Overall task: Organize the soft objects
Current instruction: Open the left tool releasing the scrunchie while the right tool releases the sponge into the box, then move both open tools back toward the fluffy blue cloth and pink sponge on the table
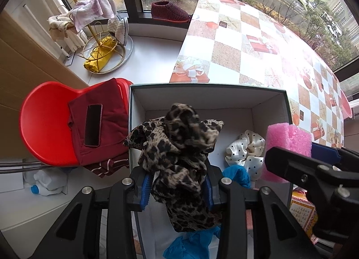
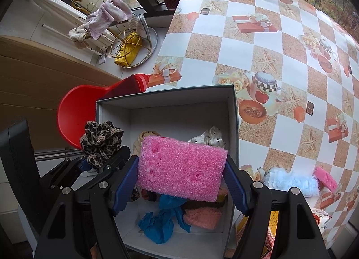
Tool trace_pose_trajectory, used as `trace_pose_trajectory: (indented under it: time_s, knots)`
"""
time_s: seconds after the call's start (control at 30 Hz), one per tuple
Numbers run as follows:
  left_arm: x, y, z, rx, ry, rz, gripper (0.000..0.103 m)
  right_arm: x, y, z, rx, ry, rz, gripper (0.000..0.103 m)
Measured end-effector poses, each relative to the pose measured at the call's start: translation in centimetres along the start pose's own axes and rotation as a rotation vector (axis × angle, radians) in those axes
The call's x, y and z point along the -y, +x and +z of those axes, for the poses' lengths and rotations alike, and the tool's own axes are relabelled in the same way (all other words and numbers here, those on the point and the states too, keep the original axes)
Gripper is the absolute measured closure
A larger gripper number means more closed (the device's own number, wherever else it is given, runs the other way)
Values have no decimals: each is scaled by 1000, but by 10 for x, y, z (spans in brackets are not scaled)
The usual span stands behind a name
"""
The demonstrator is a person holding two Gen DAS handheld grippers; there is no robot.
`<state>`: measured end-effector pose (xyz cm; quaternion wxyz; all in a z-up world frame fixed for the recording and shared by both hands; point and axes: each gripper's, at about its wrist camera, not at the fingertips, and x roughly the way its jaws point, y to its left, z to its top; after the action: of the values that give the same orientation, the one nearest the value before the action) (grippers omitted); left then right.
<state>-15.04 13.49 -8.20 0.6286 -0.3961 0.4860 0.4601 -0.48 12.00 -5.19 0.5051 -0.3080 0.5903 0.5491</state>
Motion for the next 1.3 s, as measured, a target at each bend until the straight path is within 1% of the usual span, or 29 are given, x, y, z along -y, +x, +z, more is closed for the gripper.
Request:
trace_pose_trajectory:
  time_s: [0.07,0.13,0.17,0.23,0.3,0.37,0.4,0.43,0.47,0.67,0.77,1.0,1.2,1.3]
  knots:
    - [0,-2,0,10,2,3,39,0,-1,1,4,3,2,28]
    - [2,-4,0,20,5,7,30,0,-2,1,5,1,1,27]
    - [2,-5,0,21,6,8,24,0,-2,1,6,-1,-2,21]
    - [2,-6,1,25,2,11,22,1,-3,0,9,-2,-4,13]
    - [0,-7,1,29,-10,11,19,1,-5,-1,13,-2,2,13]
    - [-1,-8,1,29,-22,8,10,1,-7,-2,16,-7,1,13]
    - [-2,-8,1,29,-25,7,9,1,-8,-3,18,-9,0,13]
    - [-2,-9,1,28,-25,6,1,2,-9,-4,21,-10,1,12]
    - [-2,-10,0,30,-24,5,0,2,-11,-4,22,-10,3,0]
    - [1,-19,-4,40,-17,5,0,14,-19,-13,18,19,39,0]
    - [4,-25,-6,43,-13,3,0,18,-28,-13,30,27,34,0]
    - [19,-39,-12,55,25,0,0,32,-52,-20,48,78,61,0]
    - [39,-49,-17,53,63,-21,0,54,-74,-33,71,135,101,0]
    - [49,-53,-18,41,80,-48,0,69,-87,-43,86,163,120,0]
